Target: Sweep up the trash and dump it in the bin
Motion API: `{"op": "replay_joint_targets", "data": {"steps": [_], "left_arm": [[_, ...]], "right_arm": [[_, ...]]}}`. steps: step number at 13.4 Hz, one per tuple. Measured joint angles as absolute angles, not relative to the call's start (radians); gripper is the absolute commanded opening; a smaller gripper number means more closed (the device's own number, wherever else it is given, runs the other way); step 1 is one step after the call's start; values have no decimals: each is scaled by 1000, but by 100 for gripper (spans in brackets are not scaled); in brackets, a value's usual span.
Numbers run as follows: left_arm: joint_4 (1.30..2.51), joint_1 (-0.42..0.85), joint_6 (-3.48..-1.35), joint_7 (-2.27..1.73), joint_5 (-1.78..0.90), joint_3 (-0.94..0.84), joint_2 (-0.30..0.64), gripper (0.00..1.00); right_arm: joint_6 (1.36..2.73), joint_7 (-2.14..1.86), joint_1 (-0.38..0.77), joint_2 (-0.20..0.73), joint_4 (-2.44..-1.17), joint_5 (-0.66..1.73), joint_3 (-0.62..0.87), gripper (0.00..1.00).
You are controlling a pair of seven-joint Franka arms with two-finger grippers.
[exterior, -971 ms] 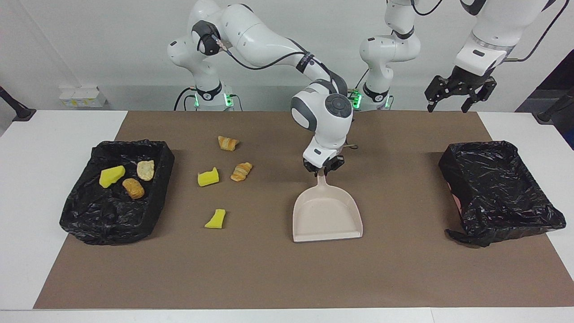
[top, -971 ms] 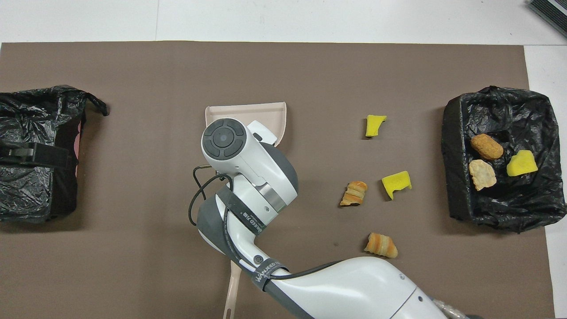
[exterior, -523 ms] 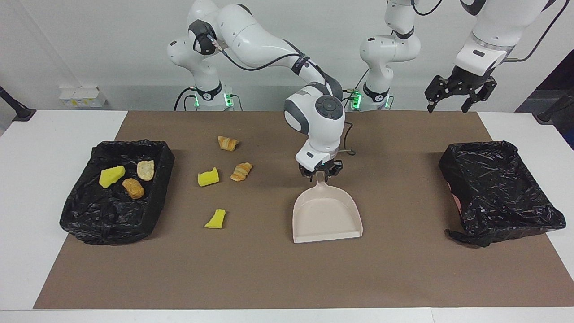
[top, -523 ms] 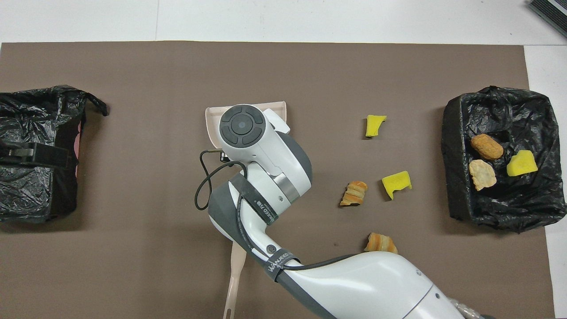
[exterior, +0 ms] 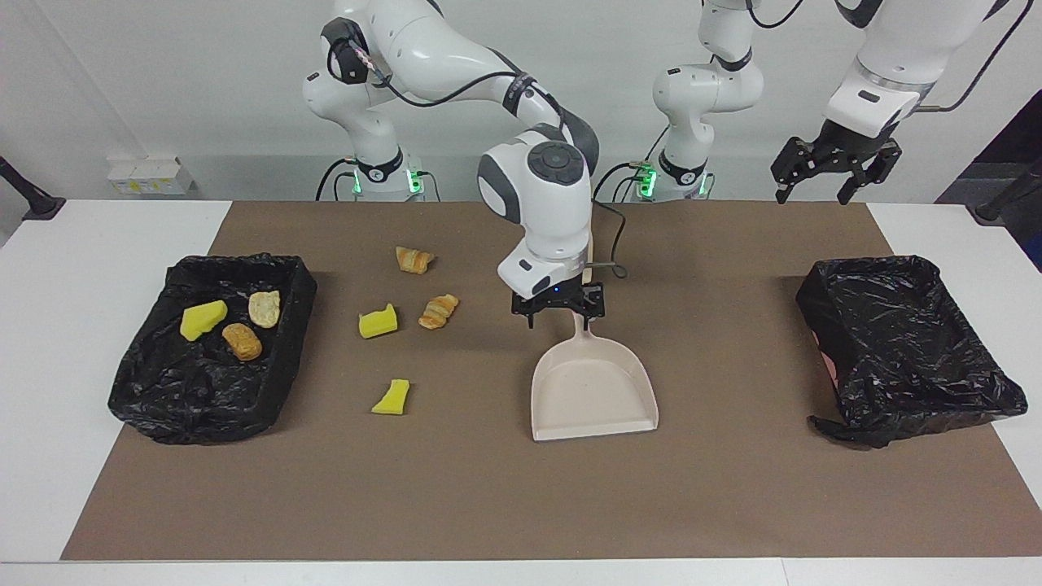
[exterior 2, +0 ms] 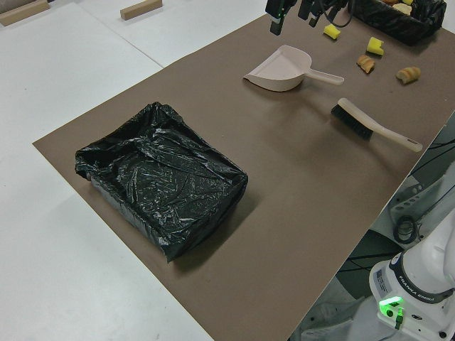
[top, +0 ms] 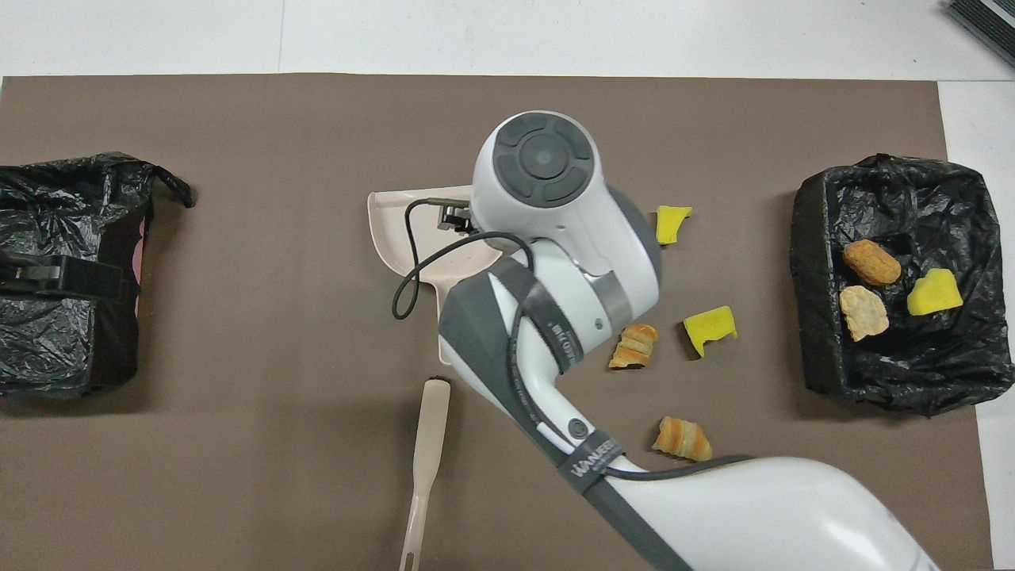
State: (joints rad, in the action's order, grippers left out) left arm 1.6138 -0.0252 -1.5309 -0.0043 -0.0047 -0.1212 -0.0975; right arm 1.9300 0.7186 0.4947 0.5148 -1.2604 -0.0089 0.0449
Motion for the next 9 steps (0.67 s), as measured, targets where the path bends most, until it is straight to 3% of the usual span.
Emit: {"op": "replay_joint_targets", "data": {"steps": [4, 9], "left_arm": [[1614, -25, -1531, -4, -5, -121, -98, 100], [1614, -25, -1531, -5, -5, -121, -98, 100]], "right_arm": [[1881, 719, 387, 409, -1265, -8, 46, 100], [1673, 698, 342, 317, -1283, -7, 55, 100]]}}
